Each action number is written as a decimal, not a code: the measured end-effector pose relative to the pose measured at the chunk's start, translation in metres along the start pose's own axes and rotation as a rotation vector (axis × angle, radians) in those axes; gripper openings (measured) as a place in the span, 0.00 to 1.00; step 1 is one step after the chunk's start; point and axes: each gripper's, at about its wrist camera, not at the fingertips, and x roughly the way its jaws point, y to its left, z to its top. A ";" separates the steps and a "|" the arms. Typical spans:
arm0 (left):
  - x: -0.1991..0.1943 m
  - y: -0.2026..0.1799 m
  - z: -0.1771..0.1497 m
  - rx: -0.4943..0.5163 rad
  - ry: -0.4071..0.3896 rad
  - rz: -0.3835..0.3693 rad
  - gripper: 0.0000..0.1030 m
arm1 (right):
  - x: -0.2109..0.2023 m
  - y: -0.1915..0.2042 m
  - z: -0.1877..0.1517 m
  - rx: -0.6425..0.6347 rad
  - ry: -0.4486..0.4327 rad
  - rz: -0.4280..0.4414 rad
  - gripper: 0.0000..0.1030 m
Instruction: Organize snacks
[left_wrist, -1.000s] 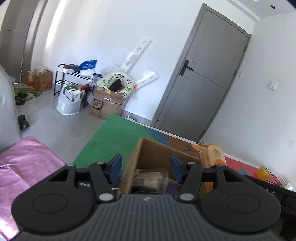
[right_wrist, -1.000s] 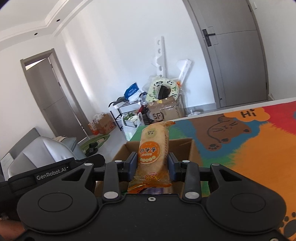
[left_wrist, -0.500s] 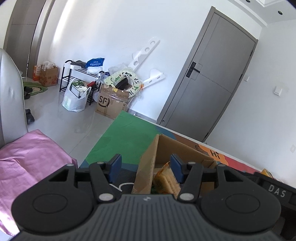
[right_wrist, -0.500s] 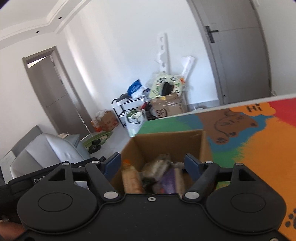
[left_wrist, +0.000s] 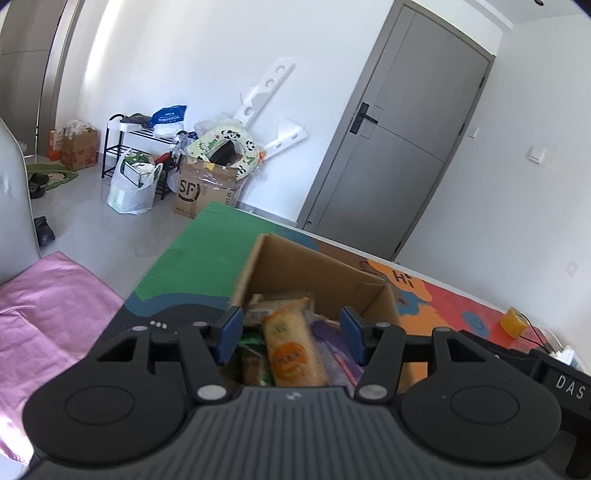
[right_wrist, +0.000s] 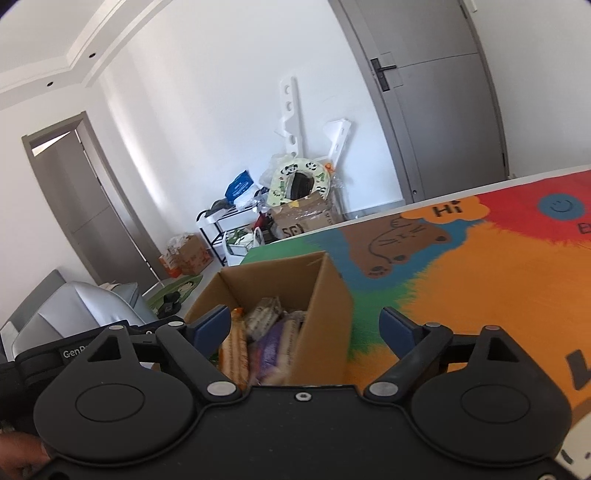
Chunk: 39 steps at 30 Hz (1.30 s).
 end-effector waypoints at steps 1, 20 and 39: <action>-0.002 -0.002 -0.002 0.001 0.002 -0.005 0.55 | -0.003 -0.002 -0.001 0.001 -0.005 -0.005 0.86; -0.034 -0.054 -0.034 0.097 0.025 -0.036 0.92 | -0.072 -0.044 -0.020 0.053 -0.071 -0.069 1.00; -0.076 -0.080 -0.058 0.228 0.045 -0.105 0.99 | -0.136 -0.050 -0.045 0.019 -0.108 -0.153 1.00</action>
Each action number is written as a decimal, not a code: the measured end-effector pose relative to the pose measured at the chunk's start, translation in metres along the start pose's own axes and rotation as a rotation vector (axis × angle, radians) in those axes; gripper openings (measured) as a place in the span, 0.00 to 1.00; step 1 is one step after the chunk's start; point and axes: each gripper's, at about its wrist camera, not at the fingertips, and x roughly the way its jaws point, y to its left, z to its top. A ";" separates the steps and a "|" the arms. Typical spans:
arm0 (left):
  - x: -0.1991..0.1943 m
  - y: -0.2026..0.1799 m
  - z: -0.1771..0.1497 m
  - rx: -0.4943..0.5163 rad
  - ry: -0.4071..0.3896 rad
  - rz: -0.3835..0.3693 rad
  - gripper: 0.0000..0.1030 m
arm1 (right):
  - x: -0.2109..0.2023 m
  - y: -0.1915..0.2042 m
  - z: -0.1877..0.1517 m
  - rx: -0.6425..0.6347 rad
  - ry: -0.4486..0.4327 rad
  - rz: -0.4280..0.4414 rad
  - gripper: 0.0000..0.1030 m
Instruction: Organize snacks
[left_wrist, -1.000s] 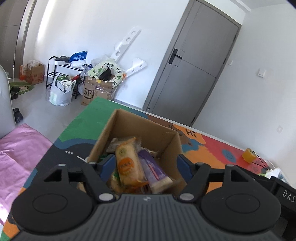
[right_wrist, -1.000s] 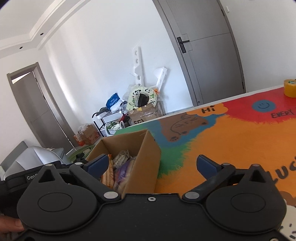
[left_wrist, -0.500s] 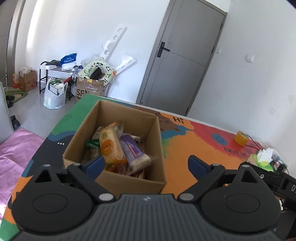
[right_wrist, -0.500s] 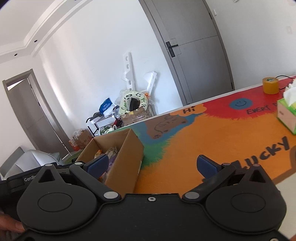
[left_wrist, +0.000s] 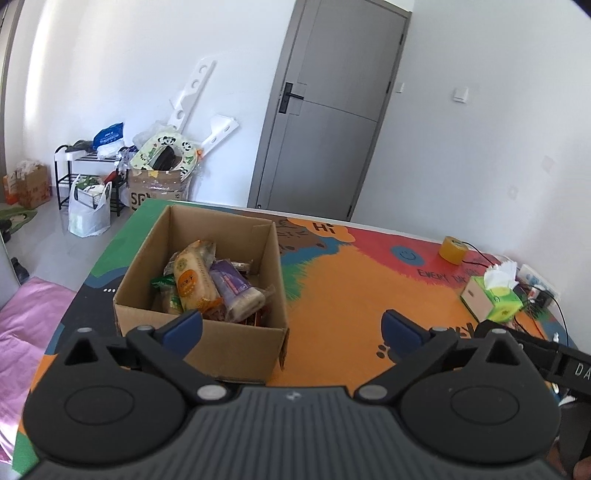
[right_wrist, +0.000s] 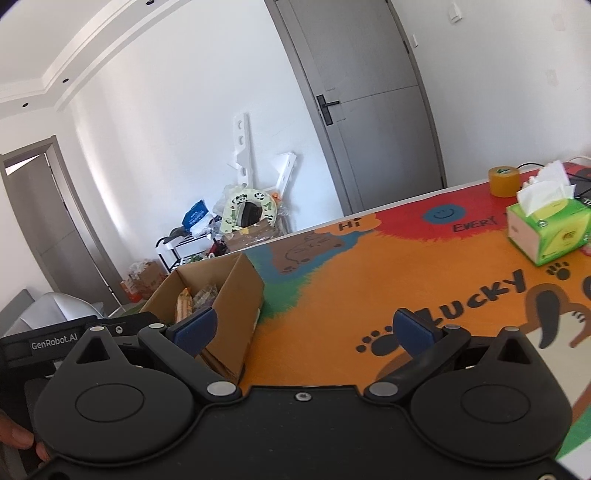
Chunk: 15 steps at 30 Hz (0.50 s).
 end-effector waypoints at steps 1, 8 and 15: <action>-0.002 -0.001 -0.001 0.008 0.003 -0.002 0.99 | -0.003 0.000 -0.001 -0.001 -0.001 -0.001 1.00; -0.024 0.001 -0.009 0.045 0.010 -0.012 0.99 | -0.028 0.000 -0.008 -0.012 -0.001 -0.005 1.00; -0.045 0.012 -0.016 0.053 0.015 -0.018 0.99 | -0.043 0.010 -0.013 -0.043 0.029 -0.007 1.00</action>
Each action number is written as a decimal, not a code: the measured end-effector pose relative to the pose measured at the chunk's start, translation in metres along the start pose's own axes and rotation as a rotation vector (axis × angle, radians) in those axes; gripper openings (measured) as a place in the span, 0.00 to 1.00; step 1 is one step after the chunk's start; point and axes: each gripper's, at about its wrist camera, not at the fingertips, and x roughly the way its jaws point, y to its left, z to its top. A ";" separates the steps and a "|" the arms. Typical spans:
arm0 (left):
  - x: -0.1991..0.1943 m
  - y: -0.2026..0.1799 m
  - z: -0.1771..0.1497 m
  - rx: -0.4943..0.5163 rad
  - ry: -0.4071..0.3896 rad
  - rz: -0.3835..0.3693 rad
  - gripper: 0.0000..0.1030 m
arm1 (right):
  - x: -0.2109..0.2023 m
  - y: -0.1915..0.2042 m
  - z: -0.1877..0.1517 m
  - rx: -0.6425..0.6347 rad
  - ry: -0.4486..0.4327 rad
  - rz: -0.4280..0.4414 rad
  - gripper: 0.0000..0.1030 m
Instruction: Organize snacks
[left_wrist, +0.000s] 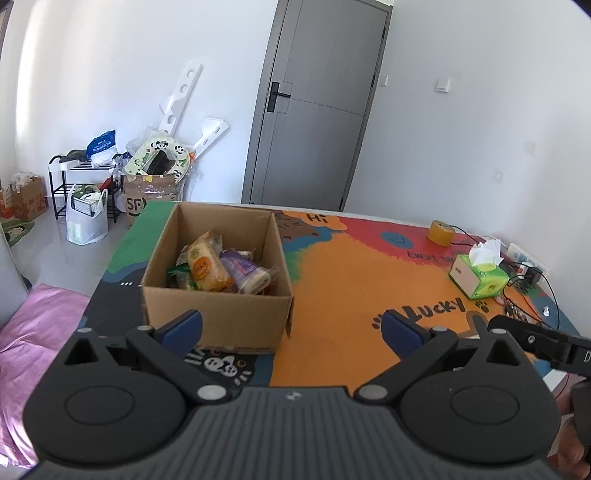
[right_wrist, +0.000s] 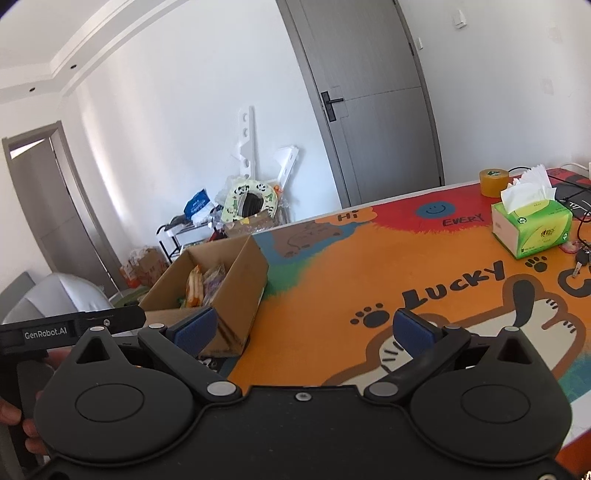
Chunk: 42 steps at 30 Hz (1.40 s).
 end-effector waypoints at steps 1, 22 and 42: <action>-0.002 0.002 -0.002 0.000 0.004 0.000 0.99 | -0.001 0.002 0.000 -0.002 0.004 0.002 1.00; -0.016 0.020 -0.017 0.035 0.034 0.044 0.99 | -0.010 0.023 -0.012 -0.039 0.079 0.029 1.00; -0.021 0.019 -0.016 0.067 0.031 0.055 0.99 | -0.014 0.027 -0.007 -0.054 0.068 0.042 1.00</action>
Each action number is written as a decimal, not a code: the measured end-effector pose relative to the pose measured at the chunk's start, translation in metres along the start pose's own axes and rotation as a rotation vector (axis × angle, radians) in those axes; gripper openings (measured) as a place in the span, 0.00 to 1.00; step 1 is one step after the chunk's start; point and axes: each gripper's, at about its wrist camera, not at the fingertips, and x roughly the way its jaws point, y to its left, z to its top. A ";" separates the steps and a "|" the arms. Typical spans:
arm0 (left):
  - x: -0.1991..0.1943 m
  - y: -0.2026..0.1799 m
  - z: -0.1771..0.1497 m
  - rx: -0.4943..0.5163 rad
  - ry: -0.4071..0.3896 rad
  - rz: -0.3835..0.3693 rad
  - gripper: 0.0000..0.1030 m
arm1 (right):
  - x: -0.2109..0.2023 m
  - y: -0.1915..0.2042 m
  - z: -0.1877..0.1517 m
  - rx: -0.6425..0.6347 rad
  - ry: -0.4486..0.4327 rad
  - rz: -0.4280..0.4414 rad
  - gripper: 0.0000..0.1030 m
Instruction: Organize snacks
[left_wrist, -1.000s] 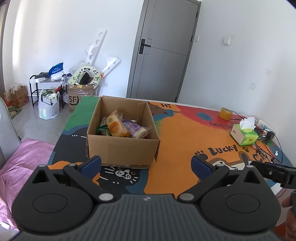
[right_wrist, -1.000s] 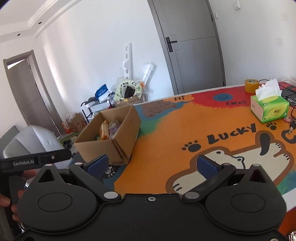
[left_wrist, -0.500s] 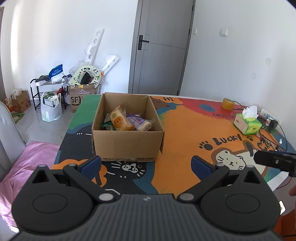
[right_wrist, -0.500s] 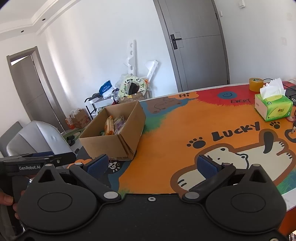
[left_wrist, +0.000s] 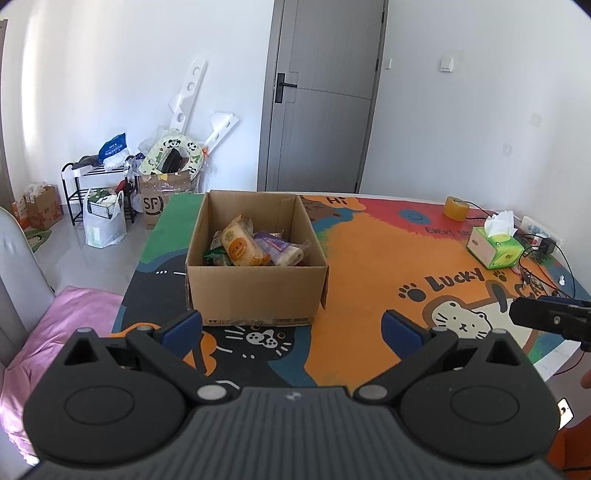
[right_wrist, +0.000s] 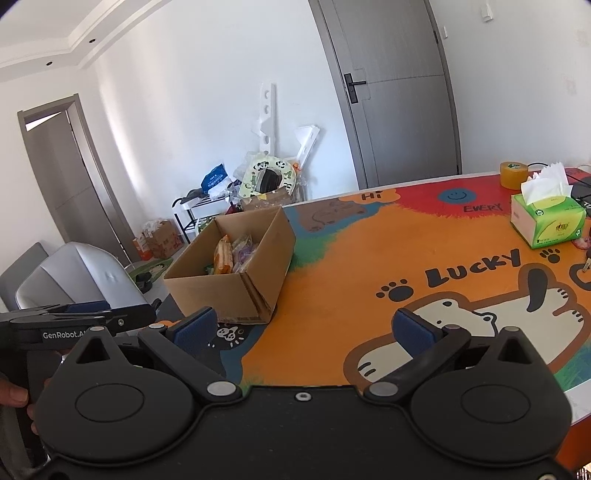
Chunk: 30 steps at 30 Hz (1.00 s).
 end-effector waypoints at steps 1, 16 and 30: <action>0.000 0.000 0.000 0.001 0.000 0.000 0.99 | -0.001 0.000 0.000 -0.001 -0.002 0.000 1.00; -0.003 -0.004 0.003 0.005 -0.011 0.000 0.99 | -0.004 0.000 0.001 -0.005 -0.016 -0.003 1.00; -0.006 -0.002 0.004 0.004 -0.019 0.000 0.99 | -0.007 0.000 0.004 -0.011 -0.026 -0.002 1.00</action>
